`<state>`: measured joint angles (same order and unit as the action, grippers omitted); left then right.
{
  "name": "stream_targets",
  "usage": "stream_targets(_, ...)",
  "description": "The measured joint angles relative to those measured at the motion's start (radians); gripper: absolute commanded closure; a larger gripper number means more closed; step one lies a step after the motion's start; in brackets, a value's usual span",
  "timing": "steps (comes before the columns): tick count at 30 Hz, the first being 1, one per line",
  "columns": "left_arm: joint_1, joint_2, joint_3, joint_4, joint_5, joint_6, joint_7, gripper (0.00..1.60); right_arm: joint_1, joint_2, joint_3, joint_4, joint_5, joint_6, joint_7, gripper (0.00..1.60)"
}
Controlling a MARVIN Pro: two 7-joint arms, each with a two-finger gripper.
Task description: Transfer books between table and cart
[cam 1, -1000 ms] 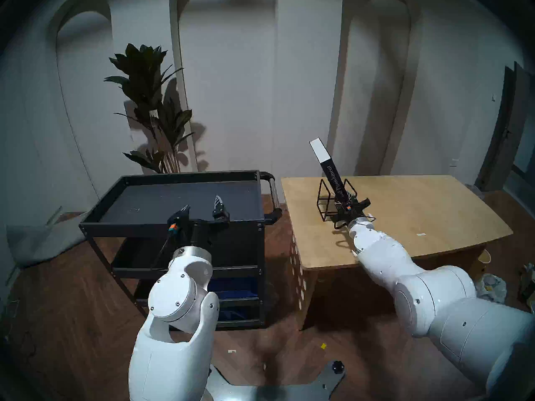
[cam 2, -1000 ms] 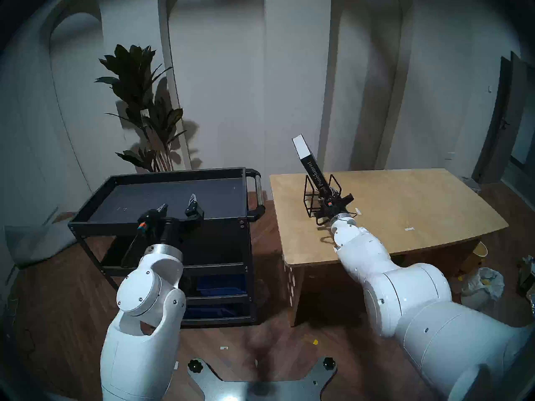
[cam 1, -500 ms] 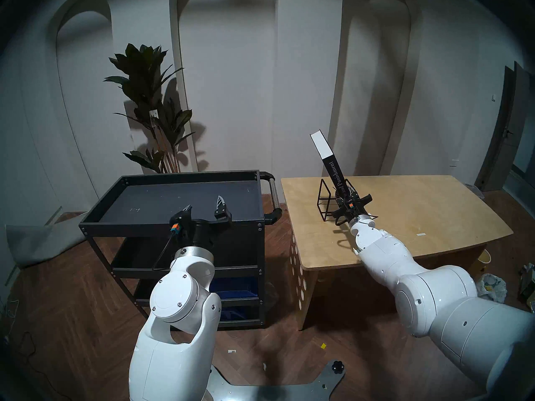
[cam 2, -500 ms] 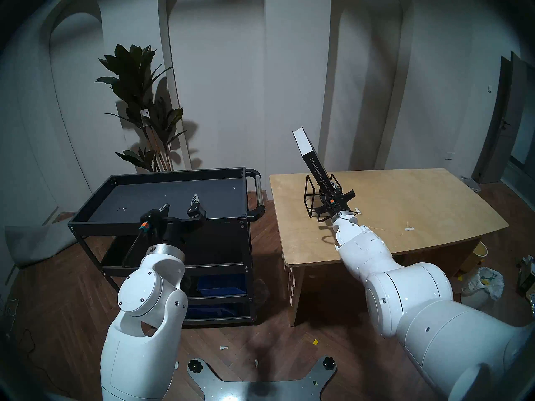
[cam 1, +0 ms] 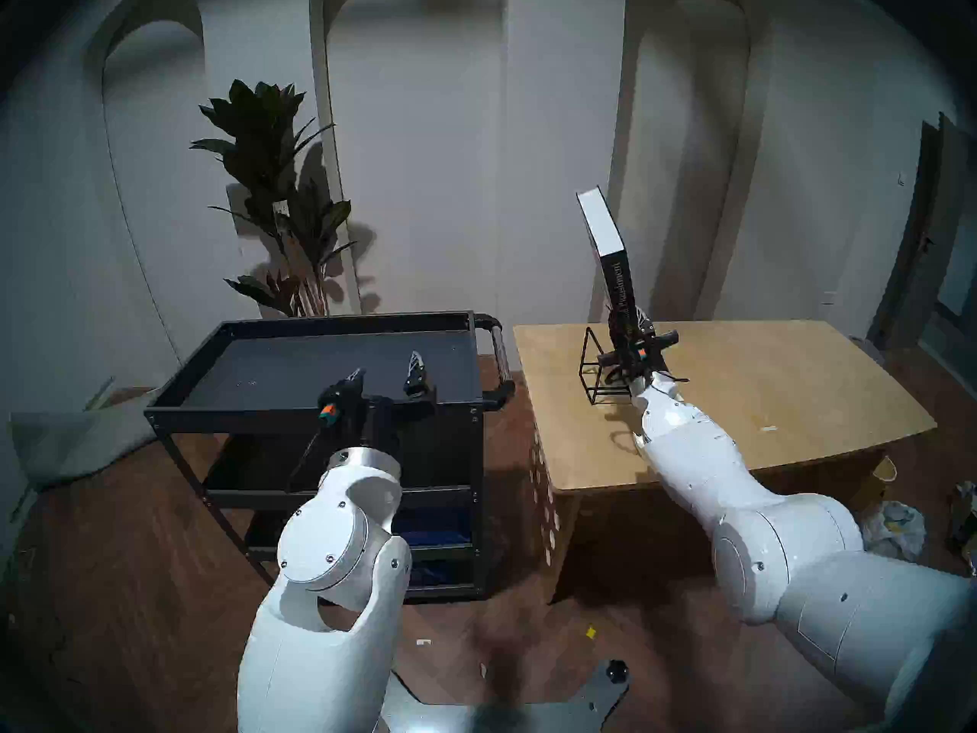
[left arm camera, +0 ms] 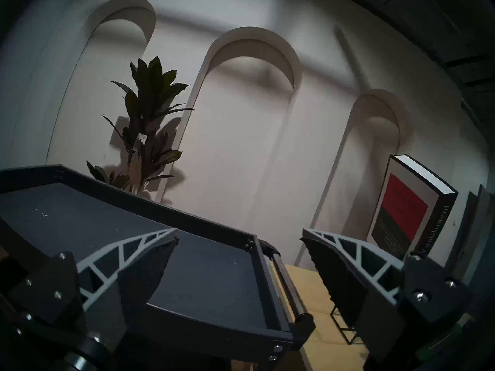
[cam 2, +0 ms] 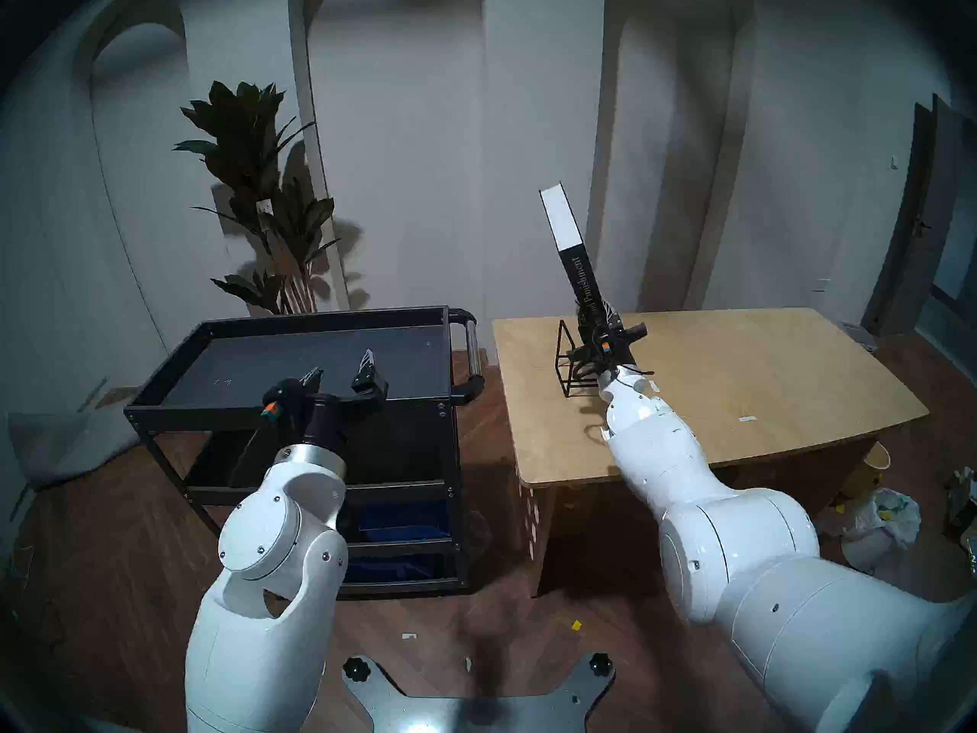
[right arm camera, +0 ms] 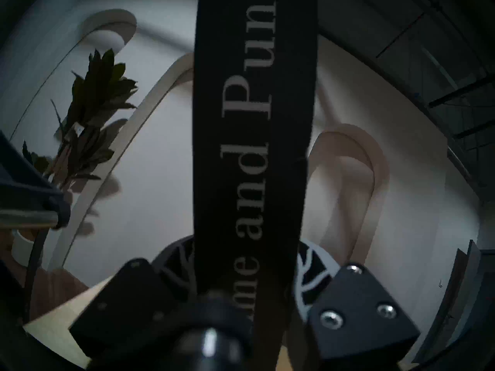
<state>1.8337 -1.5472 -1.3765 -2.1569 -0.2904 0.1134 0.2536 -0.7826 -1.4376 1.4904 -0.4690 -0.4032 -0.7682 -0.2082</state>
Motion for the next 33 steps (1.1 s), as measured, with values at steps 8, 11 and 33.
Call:
stream_targets(8,0.000,0.012,0.028,-0.072,-0.026,-0.002,-0.018,0.00,-0.009,-0.083,-0.031,-0.089,0.030,-0.039,-0.001,1.60)
stream_targets(11,0.000,0.016,0.036,-0.085,-0.029,-0.002,-0.021,0.00,-0.017,-0.111,-0.042,-0.107,0.040,-0.040,-0.006,1.60)
stream_targets(33,-0.022,0.026,0.065,-0.155,0.023,-0.005,0.022,0.00,-0.139,-0.341,-0.141,-0.225,0.130,0.143,-0.117,1.60)
